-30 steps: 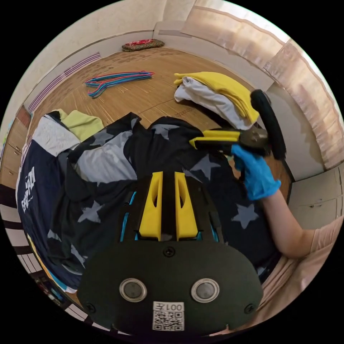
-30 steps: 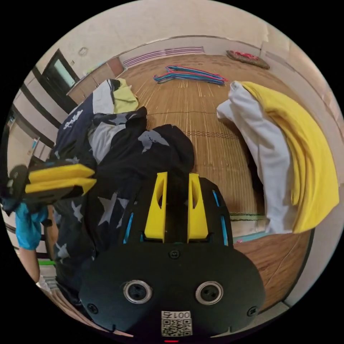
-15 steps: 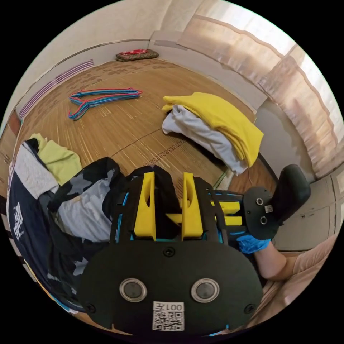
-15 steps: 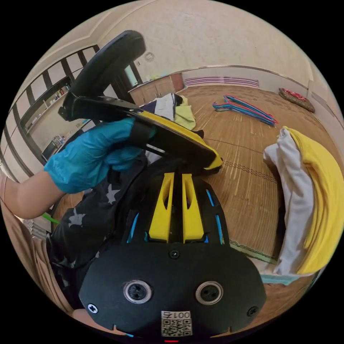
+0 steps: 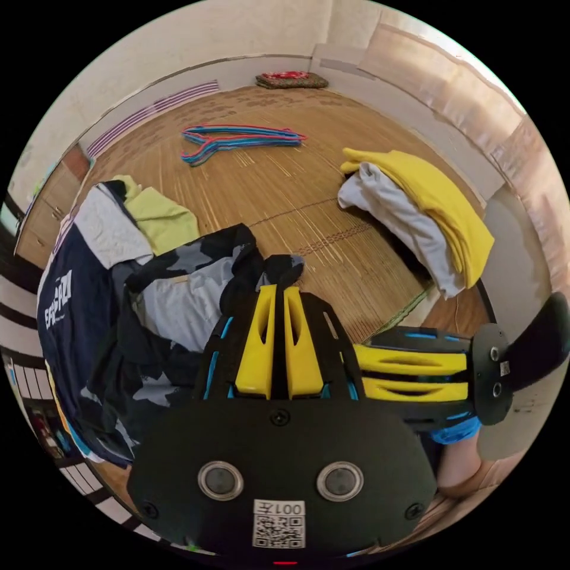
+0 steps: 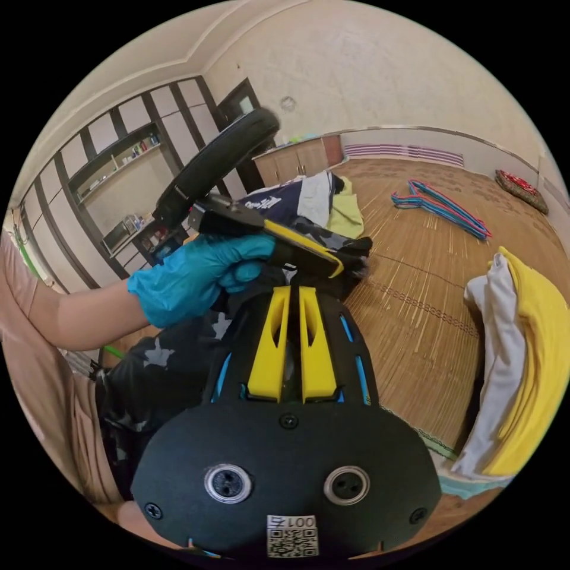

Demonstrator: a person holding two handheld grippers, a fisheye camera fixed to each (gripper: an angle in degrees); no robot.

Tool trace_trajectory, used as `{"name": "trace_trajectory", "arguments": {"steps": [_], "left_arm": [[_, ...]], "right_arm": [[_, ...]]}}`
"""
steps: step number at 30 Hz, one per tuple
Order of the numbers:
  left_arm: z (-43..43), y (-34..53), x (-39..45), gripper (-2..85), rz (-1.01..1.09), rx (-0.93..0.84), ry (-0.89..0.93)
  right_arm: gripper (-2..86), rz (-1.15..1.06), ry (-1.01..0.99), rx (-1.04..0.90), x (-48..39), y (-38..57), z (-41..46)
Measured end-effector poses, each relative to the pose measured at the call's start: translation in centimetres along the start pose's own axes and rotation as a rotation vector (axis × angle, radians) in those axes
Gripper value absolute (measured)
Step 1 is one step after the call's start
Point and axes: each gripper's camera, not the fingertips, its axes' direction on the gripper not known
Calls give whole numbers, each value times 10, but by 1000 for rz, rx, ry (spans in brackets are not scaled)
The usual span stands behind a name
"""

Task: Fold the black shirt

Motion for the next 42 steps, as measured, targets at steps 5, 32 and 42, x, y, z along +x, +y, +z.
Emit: {"name": "trace_trajectory", "arguments": {"steps": [5, 32, 42], "left_arm": [[-20, 18, -22, -8, -39, 35, -19], [-47, 104, -114, -8, -237, 153, 192], [-52, 43, -103, -3, -98, 266, 349]], "right_arm": [[9, 95, -13, 164, 10, -13, -38], [9, -162, 17, -361, -21, -94, 70], [7, -116, 377, -185, -28, -109, -16]]}}
